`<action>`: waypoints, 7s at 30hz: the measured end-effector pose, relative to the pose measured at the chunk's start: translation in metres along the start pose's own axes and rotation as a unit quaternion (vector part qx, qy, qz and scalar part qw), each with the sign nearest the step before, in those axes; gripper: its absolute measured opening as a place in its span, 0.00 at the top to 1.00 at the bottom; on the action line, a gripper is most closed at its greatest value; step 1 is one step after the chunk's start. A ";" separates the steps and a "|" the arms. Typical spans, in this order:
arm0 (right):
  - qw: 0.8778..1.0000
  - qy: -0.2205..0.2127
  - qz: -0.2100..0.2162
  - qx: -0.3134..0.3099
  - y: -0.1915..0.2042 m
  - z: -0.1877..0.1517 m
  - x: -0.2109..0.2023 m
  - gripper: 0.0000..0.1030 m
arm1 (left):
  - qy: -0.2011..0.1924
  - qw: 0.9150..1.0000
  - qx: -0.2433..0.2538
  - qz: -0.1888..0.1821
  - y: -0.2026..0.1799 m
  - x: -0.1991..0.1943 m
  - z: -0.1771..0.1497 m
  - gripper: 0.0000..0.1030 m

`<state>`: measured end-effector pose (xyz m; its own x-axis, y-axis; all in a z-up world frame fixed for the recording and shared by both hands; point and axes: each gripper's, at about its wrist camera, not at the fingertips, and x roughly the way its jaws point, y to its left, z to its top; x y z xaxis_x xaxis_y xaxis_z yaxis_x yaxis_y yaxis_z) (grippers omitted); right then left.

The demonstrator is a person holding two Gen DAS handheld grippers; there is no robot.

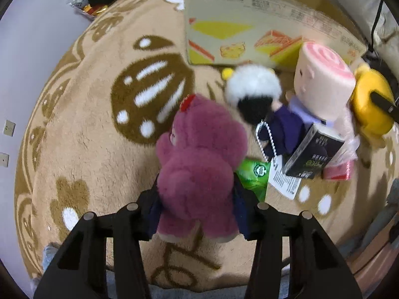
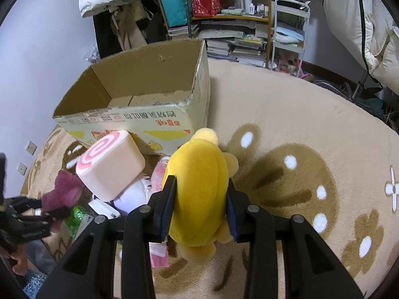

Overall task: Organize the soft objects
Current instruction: 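Grasp the pink plush bear with the left tool while the right tool grasps the yellow duck, then carry the pink bear and yellow duck into the box and release both, then grasp the green tissue pack with the left tool while the right tool grasps the swirl cushion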

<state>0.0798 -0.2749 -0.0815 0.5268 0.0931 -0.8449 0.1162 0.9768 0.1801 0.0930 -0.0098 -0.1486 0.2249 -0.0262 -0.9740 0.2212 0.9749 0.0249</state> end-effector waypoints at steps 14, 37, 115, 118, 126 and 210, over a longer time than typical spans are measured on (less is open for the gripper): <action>0.993 -0.115 0.014 -0.025 0.012 0.002 -0.059 0.63 | -0.167 0.985 -0.044 0.029 0.013 -0.073 -0.007 0.55; 0.966 -0.246 -0.045 -0.058 0.034 0.036 -0.099 0.63 | -0.367 0.927 -0.021 0.074 -0.009 -0.159 0.021 0.55; 0.980 -0.175 0.070 -0.068 0.037 0.069 -0.018 0.18 | -0.289 0.955 0.018 0.063 -0.024 -0.097 0.092 0.05; 0.980 -0.174 0.071 -0.064 0.038 0.066 -0.025 0.11 | -0.291 0.954 0.021 0.074 -0.024 -0.104 0.086 0.03; 0.980 -0.179 0.078 -0.049 0.038 0.054 -0.045 0.00 | -0.268 0.960 0.007 0.080 -0.017 -0.122 0.061 0.02; 0.985 0.049 0.123 -0.114 0.083 0.014 0.052 0.64 | 0.085 0.995 0.039 -0.017 -0.025 0.041 0.030 0.28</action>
<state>0.1284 -0.1918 -0.1034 0.4304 0.3392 -0.8364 -0.2030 0.9393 0.2765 0.1254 -0.0423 -0.1823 0.0535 -0.0147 -0.9985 0.2998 0.9540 0.0020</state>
